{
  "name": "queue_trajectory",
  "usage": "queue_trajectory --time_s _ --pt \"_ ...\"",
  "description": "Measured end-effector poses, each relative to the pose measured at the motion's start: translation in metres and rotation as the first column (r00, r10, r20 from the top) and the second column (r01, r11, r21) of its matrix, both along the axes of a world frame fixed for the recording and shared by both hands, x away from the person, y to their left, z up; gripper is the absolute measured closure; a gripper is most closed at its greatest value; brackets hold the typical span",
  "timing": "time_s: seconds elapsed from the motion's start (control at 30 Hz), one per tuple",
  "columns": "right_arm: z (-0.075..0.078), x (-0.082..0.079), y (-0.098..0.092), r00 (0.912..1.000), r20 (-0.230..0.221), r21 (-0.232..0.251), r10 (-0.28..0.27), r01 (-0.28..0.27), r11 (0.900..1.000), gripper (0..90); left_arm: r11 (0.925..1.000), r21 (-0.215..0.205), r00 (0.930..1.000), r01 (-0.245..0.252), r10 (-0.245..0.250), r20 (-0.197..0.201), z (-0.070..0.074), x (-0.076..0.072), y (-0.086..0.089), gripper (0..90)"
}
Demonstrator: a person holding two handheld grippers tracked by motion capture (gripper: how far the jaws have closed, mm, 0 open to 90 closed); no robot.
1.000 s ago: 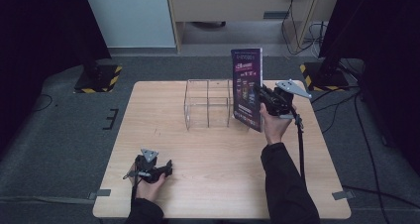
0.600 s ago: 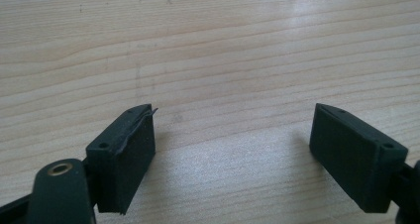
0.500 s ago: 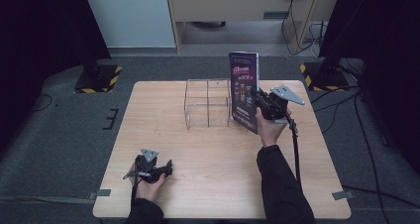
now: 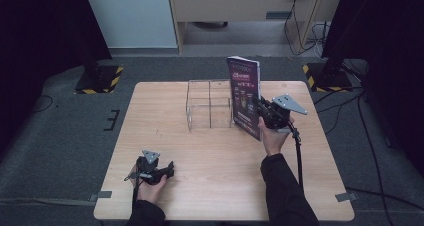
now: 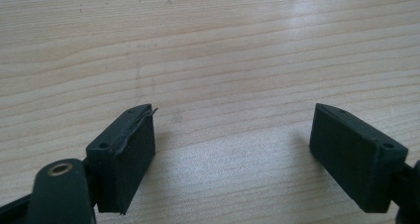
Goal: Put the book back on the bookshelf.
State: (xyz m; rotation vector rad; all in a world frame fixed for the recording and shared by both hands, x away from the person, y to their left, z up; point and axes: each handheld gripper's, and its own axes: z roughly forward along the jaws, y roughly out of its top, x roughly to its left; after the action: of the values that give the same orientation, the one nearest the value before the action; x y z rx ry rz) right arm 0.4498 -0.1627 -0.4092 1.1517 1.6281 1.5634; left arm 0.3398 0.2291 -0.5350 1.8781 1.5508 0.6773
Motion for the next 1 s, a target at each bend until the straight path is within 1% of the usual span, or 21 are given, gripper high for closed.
queue_trajectory --time_s 0.03,0.13,0.17,0.2,0.23,0.27,0.3,0.33,0.53,0.57,0.6,0.63,0.67,0.73,0.77,0.83,0.87,0.97,1.0 --pt "0.000 0.000 0.000 1.0000 0.000 0.000 0.000 0.000 1.000 82.7 1.0000 0.000 1.0000 0.000 0.000 0.000 0.000 0.000 0.000 16.8" --pt "-0.002 -0.005 -0.006 0.9997 -0.018 0.001 0.014 -0.014 1.000 82.6 1.0000 0.000 1.0000 0.000 0.000 0.000 0.000 0.000 0.000 16.8" --pt "-0.002 -0.007 -0.007 0.9995 -0.024 -0.009 0.022 -0.022 1.000 82.6 1.0000 0.000 1.0000 0.000 0.000 0.000 0.000 0.000 0.000 16.8" --pt "-0.002 -0.007 -0.007 0.9995 -0.024 -0.009 0.022 -0.022 1.000 82.6 1.0000 0.000 1.0000 0.000 0.000 0.000 0.000 0.000 0.000 16.8" --pt "-0.002 -0.010 -0.009 0.9991 -0.032 -0.028 0.029 -0.030 0.999 82.5 1.0000 0.000 1.0000 0.000 0.000 0.000 0.000 0.000 0.000 16.8" --pt "-0.002 -0.010 -0.009 0.9991 -0.032 -0.028 0.029 -0.030 0.999 82.5 1.0000 0.000 1.0000 -0.001 0.001 0.000 0.000 0.000 0.000 16.8" --pt "-0.002 -0.012 -0.009 0.9988 -0.034 -0.032 0.035 -0.036 0.999 82.5 1.0000 0.000 1.0000 -0.001 0.001 0.000 0.000 0.000 0.000 16.8" --pt "-0.003 -0.017 -0.012 0.9981 -0.045 -0.048 0.041 -0.043 0.998 82.5 1.0000 0.001 1.0000 -0.001 0.001 0.000 0.000 0.000 0.000 16.8" --pt "-0.005 -0.026 -0.021 0.9952 -0.080 -0.043 0.056 -0.059 0.997 82.0 1.0000 0.001 1.0000 -0.002 0.002 0.000 0.000 0.000 0.000 16.8" --pt "-0.006 -0.028 -0.023 0.9947 -0.084 -0.051 0.059 -0.064 0.997 81.9 1.0000 0.001 1.0000 -0.002 0.002 0.001 0.000 0.000 0.000 16.8" --pt "-0.007 -0.034 -0.027 0.9925 -0.105 -0.048 0.064 -0.069 0.996 81.6 1.0000 0.001 1.0000 -0.002 0.002 0.000 0.000 0.000 0.000 16.8" --pt "-0.007 -0.034 -0.027 0.9925 -0.105 -0.048 0.064 -0.069 0.996 81.6 1.0000 0.001 1.0000 -0.002 0.002 0.000 0.000 0.000 0.000 16.8" --pt "-0.009 -0.040 -0.031 0.9902 -0.122 -0.062 0.068 -0.076 0.995 81.5 1.0000 0.002 1.0000 -0.003 0.003 0.001 0.000 0.000 0.000 16.8" --pt "-0.011 -0.042 -0.033 0.9890 -0.130 -0.064 0.070 -0.079 0.995 81.4 1.0000 0.002 1.0000 -0.003 0.003 0.001 0.000 0.000 0.000 16.8" --pt "-0.013 -0.048 -0.037 0.9865 -0.147 -0.069 0.073 -0.083 0.994 81.4 1.0000 0.001 1.0000 -0.004 0.004 0.000 0.000 0.000 0.000 16.8" --pt "-0.015 -0.050 -0.039 0.9854 -0.154 -0.074 0.074 -0.086 0.994 81.4 1.0000 0.001 1.0000 -0.004 0.004 0.001 0.000 0.000 0.000 16.8" --pt "-0.018 -0.056 -0.041 0.9822 -0.171 -0.071 0.077 -0.090 0.993 81.4 1.0000 0.001 1.0000 -0.004 0.004 0.000 0.000 0.000 0.000 16.8" --pt "-0.021 -0.060 -0.043 0.9803 -0.181 -0.074 0.079 -0.094 0.993 81.4 1.0000 0.001 1.0000 -0.004 0.004 0.001 0.000 0.000 0.000 16.8" --pt "-0.025 -0.063 -0.045 0.9778 -0.193 -0.074 0.081 -0.097 0.992 81.4 1.0000 0.002 1.0000 -0.004 0.004 0.001 0.000 0.000 0.000 16.8"
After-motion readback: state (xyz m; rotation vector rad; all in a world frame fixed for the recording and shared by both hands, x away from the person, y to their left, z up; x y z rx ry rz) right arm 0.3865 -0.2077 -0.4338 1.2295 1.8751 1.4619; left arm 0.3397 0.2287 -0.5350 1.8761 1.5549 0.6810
